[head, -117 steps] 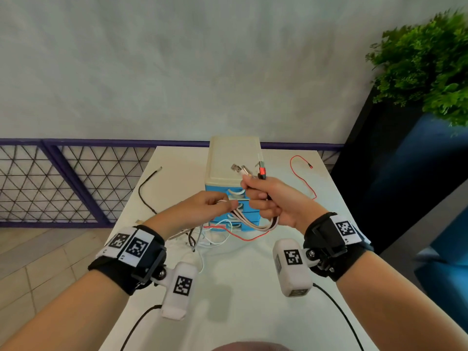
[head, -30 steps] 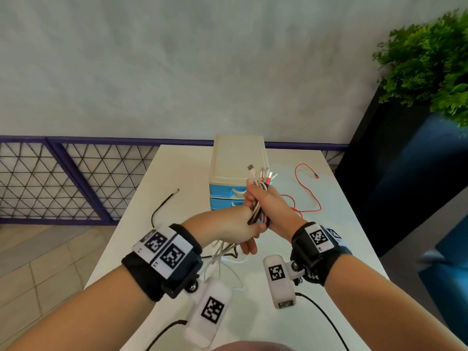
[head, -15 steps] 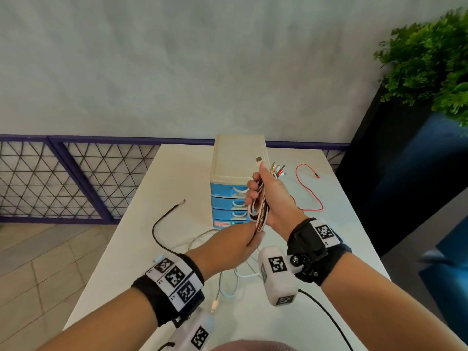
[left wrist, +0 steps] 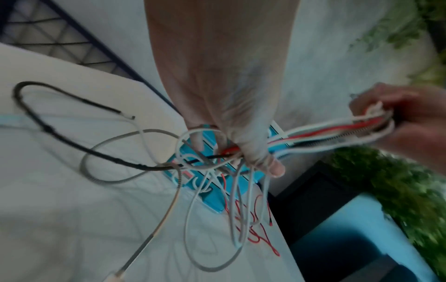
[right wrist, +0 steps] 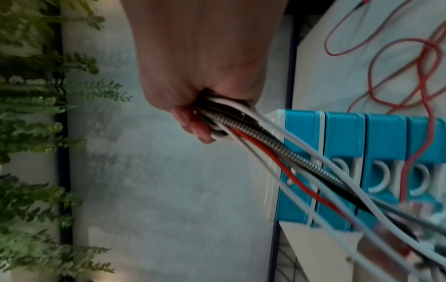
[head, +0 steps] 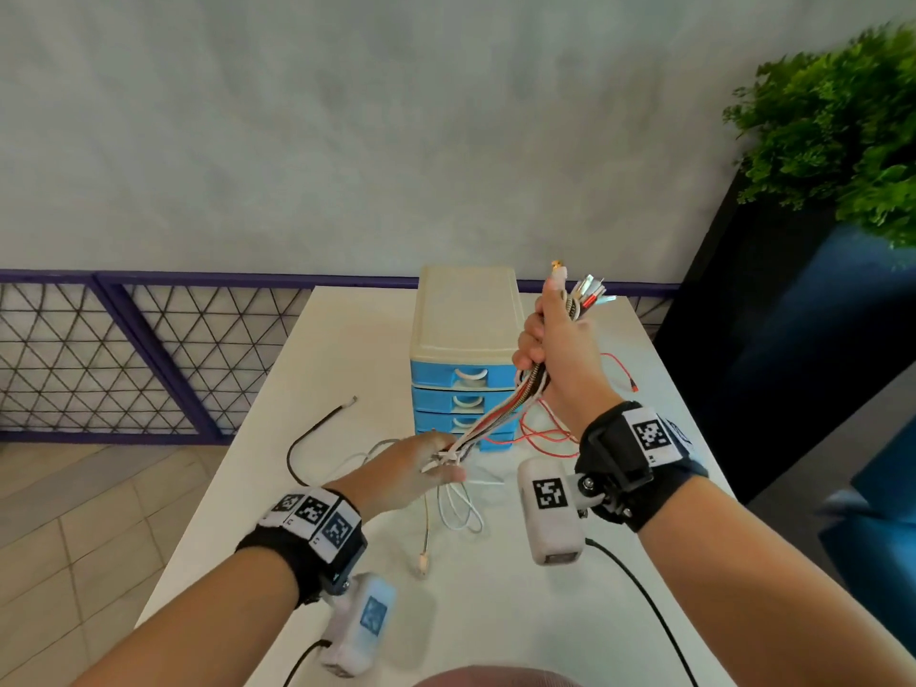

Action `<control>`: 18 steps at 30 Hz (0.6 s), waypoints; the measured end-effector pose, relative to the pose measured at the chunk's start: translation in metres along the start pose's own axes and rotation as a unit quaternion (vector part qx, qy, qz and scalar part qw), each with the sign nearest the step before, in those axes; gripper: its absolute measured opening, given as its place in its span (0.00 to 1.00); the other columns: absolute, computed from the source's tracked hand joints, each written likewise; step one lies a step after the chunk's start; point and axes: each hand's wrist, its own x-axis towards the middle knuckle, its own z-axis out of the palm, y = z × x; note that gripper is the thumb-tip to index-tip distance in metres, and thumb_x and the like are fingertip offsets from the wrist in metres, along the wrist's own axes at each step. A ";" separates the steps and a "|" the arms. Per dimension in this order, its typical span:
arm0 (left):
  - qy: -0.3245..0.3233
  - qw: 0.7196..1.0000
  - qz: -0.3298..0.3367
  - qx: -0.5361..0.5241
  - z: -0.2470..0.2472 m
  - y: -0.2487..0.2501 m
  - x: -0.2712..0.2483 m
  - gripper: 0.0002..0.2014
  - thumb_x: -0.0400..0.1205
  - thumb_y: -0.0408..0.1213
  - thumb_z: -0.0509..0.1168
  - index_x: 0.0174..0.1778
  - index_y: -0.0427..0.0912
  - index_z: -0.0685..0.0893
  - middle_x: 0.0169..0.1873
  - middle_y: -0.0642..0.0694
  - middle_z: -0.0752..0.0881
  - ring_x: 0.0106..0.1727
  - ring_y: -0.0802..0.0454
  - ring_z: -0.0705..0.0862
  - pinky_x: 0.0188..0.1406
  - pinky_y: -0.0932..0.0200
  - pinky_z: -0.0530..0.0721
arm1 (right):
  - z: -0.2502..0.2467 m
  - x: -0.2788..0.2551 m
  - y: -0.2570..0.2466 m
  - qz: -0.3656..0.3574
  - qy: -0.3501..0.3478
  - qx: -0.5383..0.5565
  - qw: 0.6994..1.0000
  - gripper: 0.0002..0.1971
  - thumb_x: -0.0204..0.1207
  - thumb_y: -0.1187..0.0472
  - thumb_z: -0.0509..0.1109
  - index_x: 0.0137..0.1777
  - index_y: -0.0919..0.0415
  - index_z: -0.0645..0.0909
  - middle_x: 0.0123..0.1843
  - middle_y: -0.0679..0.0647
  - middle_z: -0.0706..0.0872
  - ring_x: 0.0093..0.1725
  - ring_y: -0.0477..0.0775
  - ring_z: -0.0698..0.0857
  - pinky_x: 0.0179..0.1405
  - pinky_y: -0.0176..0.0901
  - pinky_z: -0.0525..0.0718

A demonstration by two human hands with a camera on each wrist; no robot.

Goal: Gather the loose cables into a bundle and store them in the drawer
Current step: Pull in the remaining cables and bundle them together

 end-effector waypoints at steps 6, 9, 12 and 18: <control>0.101 0.992 -0.002 -0.070 -0.013 -0.020 -0.008 0.14 0.81 0.37 0.67 0.56 0.63 0.84 0.19 0.66 0.67 0.23 0.62 0.70 0.28 0.69 0.67 | -0.009 0.007 -0.008 -0.052 0.038 -0.028 0.998 0.21 0.83 0.45 0.62 0.32 0.56 0.66 0.22 0.49 0.64 0.15 0.44 0.64 0.15 0.36 0.69; 0.083 0.987 -0.049 -0.131 -0.016 -0.038 -0.015 0.11 0.86 0.35 0.59 0.49 0.53 0.86 0.24 0.56 0.87 0.27 0.54 0.81 0.33 0.69 0.78 | -0.011 0.010 -0.010 -0.065 0.059 -0.029 0.996 0.21 0.84 0.46 0.62 0.32 0.56 0.67 0.22 0.50 0.65 0.15 0.45 0.65 0.15 0.36 0.69; 0.026 0.969 -0.186 -0.162 -0.019 -0.066 -0.024 0.17 0.88 0.43 0.51 0.51 0.39 0.83 0.32 0.44 0.91 0.34 0.48 0.89 0.41 0.54 0.84 | -0.015 0.014 -0.019 -0.076 0.078 -0.017 0.994 0.20 0.84 0.46 0.61 0.33 0.57 0.69 0.22 0.49 0.66 0.15 0.45 0.65 0.15 0.36 0.69; -0.070 0.906 -0.404 -0.104 -0.027 -0.082 -0.030 0.22 0.84 0.44 0.52 0.45 0.32 0.86 0.31 0.43 0.90 0.21 0.51 0.77 0.23 0.65 0.69 | -0.013 0.012 -0.018 -0.077 0.074 -0.008 0.994 0.21 0.84 0.46 0.61 0.32 0.56 0.68 0.21 0.49 0.65 0.15 0.45 0.65 0.15 0.36 0.68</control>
